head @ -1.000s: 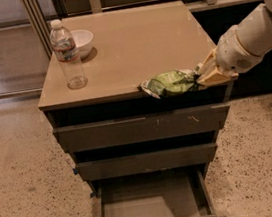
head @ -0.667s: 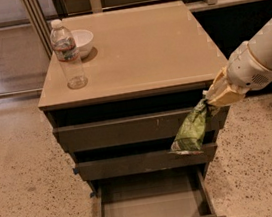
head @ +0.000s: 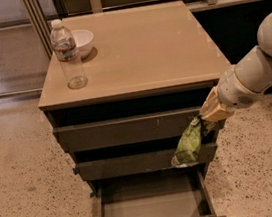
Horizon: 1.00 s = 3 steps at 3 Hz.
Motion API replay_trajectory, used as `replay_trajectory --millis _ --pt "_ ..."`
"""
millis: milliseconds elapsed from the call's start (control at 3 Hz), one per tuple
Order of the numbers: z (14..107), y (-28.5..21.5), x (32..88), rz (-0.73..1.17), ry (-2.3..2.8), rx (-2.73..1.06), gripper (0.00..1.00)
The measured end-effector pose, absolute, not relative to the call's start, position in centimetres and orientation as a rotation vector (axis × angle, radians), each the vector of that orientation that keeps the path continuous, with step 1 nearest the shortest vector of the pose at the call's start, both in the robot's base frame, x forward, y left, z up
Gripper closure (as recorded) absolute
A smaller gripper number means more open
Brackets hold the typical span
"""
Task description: Place green jalapeno chip bag into bottom drawer
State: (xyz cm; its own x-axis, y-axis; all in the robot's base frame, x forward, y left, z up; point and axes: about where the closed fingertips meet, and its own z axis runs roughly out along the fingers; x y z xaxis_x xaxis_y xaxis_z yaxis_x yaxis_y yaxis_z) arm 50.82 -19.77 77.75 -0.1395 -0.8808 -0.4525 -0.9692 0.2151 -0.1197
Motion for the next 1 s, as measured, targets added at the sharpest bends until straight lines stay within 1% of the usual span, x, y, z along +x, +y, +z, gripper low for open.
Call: replay_trajectory --millis 333,667,1000 --pt "72.5 -19.1 50.0 0.303 2.116 -1.704 1.00" --pt "65.9 -18.8 48.7 0.413 2.114 -1.612 1.00" --pt "60.7 -19.0 48.6 0.583 2.062 -1.542 1.00"
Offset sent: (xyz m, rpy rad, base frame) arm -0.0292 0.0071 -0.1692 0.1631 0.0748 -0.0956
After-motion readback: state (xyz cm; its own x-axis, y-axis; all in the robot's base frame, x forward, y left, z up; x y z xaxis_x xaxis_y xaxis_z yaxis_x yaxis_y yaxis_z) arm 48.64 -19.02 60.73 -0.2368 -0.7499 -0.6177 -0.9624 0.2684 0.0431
